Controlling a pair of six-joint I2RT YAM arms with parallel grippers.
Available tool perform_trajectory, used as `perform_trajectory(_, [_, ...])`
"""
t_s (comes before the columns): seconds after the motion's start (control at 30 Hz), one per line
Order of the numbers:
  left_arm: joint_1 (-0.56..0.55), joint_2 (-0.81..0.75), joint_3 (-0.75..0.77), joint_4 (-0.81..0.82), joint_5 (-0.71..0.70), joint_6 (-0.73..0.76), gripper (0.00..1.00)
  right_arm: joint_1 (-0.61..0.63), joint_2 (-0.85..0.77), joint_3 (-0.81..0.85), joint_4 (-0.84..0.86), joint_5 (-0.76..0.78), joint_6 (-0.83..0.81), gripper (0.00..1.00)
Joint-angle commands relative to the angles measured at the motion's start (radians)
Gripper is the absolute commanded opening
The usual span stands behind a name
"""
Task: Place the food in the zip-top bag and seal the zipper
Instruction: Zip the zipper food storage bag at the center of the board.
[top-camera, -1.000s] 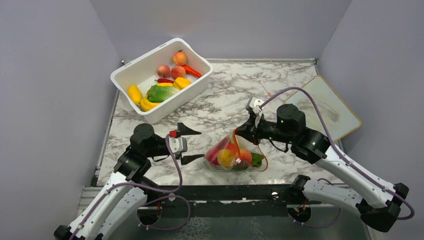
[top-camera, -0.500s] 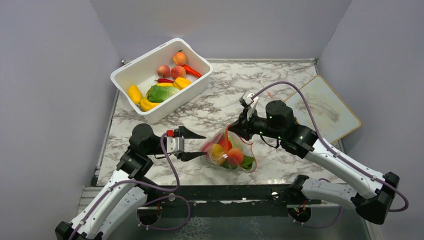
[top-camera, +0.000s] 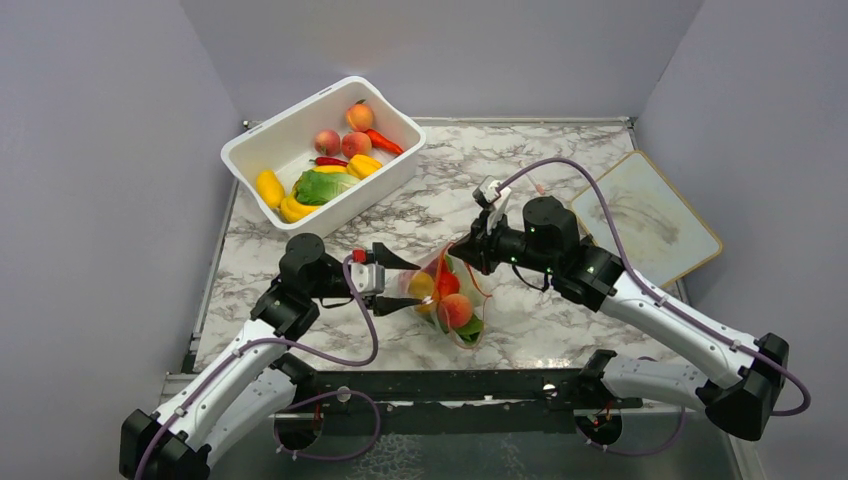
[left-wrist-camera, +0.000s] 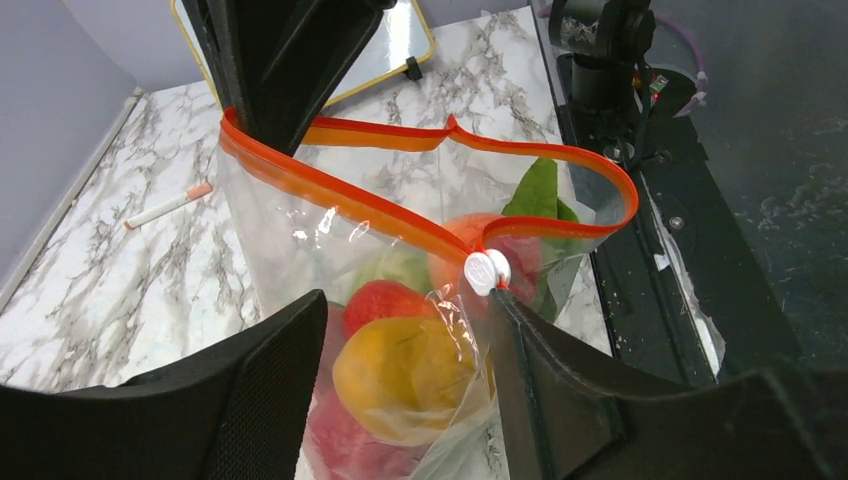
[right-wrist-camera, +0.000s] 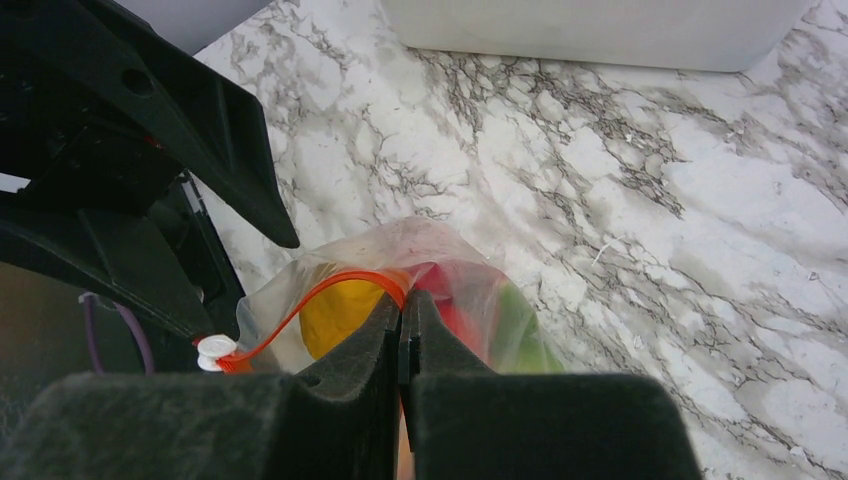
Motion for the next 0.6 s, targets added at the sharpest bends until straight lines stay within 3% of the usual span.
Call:
perform_trajectory(0.0, [-0.007, -0.007, -0.02, 0.023, 0.066, 0.071, 0.65, 0.003, 0.012, 0.013, 0.073, 0.037, 0.009, 0.01])
perform_trajectory(0.17, [-0.007, -0.033, -0.027, -0.06, 0.074, 0.112, 0.68, 0.003, 0.022, 0.009, 0.074, 0.079, 0.022, 0.01])
perform_trajectory(0.57, [-0.008, 0.074, -0.002, -0.004, 0.088, 0.112, 0.52, 0.003, 0.025, 0.004, 0.101, 0.066, 0.061, 0.01])
